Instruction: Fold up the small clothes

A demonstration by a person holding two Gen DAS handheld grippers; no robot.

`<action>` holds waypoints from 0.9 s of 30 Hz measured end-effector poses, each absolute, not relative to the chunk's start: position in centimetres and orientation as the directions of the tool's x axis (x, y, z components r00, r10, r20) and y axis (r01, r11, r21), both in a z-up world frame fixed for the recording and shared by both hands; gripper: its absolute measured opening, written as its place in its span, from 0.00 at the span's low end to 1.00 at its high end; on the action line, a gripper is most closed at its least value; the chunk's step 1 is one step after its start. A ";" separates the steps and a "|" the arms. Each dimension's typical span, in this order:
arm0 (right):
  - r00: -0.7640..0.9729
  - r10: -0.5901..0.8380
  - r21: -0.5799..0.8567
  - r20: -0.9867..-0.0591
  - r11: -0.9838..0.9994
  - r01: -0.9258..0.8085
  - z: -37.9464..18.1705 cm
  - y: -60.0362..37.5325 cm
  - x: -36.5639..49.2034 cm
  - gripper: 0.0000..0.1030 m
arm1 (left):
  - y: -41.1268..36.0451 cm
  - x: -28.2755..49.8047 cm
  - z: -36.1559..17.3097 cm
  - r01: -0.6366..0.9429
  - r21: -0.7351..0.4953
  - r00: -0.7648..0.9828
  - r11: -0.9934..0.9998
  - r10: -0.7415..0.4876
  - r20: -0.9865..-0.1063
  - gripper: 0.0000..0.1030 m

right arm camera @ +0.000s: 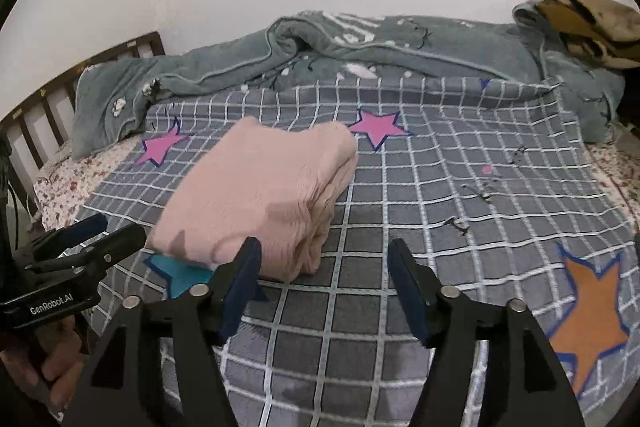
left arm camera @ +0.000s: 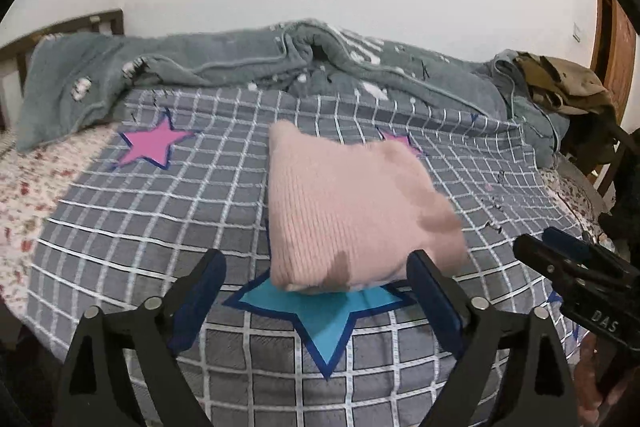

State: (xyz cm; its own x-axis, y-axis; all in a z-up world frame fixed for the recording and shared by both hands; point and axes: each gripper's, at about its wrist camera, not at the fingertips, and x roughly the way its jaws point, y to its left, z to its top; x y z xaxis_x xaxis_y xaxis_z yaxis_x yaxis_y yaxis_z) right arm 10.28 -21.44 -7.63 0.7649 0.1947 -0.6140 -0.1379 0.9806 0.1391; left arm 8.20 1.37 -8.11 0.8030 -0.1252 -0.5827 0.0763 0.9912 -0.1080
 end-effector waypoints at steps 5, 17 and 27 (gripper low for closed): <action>0.786 0.174 0.130 -0.593 0.984 -0.120 -4.8 -22.4 7.5 0.76 | 1.0 5.5 -5.5 0.079 -0.098 0.816 0.992 -0.121 -0.566 0.95; 0.845 0.091 0.057 -0.527 0.996 -0.071 -0.9 -23.7 1.8 1.00 | -0.8 0.9 -2.1 0.092 -0.053 0.846 0.994 -0.106 -0.523 0.97; 0.835 0.101 0.071 -0.541 0.995 -0.074 -1.4 -23.9 1.3 1.00 | -0.9 0.5 -2.1 0.092 -0.053 0.852 0.994 -0.107 -0.512 0.97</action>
State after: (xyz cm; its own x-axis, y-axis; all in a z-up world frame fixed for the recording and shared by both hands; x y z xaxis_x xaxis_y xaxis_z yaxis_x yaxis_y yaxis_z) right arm 1.32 -23.94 -1.43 0.8347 0.1005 -0.5415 -0.0739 0.9948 0.0707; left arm 0.45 -0.92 -2.06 0.8525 -0.1065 -0.5118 0.0923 0.9943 -0.0533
